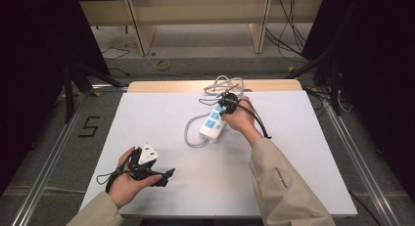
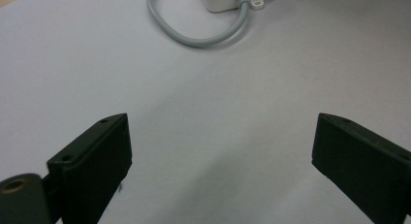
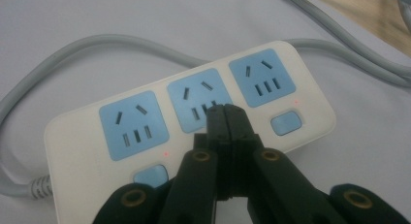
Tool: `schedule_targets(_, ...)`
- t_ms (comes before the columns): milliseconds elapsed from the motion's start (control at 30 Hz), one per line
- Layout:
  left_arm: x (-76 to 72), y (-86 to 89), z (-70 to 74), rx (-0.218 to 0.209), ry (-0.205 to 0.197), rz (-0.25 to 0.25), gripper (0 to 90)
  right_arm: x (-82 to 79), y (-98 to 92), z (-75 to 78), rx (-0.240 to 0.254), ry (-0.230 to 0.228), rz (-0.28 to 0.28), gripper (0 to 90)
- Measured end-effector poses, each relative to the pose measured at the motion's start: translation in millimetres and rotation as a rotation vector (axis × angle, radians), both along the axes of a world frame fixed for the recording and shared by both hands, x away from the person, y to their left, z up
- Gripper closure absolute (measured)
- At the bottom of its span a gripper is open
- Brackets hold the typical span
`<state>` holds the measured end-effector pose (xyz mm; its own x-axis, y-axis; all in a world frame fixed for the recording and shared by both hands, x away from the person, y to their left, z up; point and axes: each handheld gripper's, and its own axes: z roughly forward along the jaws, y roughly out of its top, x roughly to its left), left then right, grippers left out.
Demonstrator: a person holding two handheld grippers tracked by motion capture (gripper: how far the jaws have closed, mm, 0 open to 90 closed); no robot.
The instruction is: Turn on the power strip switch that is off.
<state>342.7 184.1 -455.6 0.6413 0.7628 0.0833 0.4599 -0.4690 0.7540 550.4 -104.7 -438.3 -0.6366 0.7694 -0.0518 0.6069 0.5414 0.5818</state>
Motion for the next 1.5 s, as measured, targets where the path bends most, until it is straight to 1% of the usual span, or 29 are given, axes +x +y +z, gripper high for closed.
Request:
schedule_targets(167, 0.0, -0.1, 0.0, 0.003, 0.001, -0.002, 6.9, 0.7, -0.3, -2.7, -0.018, 0.011, 0.001, 90.0)
schedule_targets(500, 0.1, -0.3, 0.1, 0.005, 0.004, -0.002, 6.9, 2.3, -0.8, -3.7, -0.016, 0.019, 0.000, 90.0)
schedule_targets(633, -0.1, -0.8, -0.1, 0.002, 0.001, -0.003, 6.9, 2.2, 1.1, -3.6, -0.038, 0.016, 0.011, 90.0)
schedule_targets(700, -0.2, -0.5, 0.2, 0.004, 0.003, -0.006, 6.8, 2.2, 2.2, -3.6, -0.046, 0.017, 0.006, 90.0)
schedule_targets(933, 0.0, -0.7, -0.4, 0.003, 0.002, -0.003, 6.9, 2.0, 1.8, -4.7, -0.038, 0.017, -0.003, 90.0)
schedule_targets(1000, -0.1, -1.0, -0.4, 0.004, 0.004, -0.005, 6.8, 2.1, 2.6, -4.7, -0.047, 0.016, 0.001, 90.0)
schedule_targets(1067, 0.0, -1.0, -0.6, 0.003, 0.004, -0.005, 6.8, 2.8, 1.8, -4.9, -0.035, 0.025, -0.010, 90.0)
schedule_targets(1167, -0.1, -0.8, -0.3, 0.003, 0.006, -0.004, 6.8, 2.8, 1.7, -5.0, -0.035, 0.027, -0.010, 90.0)
schedule_targets(1233, 0.0, -1.0, -0.6, 0.003, 0.005, -0.004, 6.9, 3.1, 1.9, -4.6, -0.040, 0.036, -0.006, 90.0)
schedule_targets(1500, -0.1, -1.7, -0.4, 0.005, 0.004, -0.005, 6.9, 3.4, 2.4, -4.6, -0.040, 0.040, -0.010, 90.0)
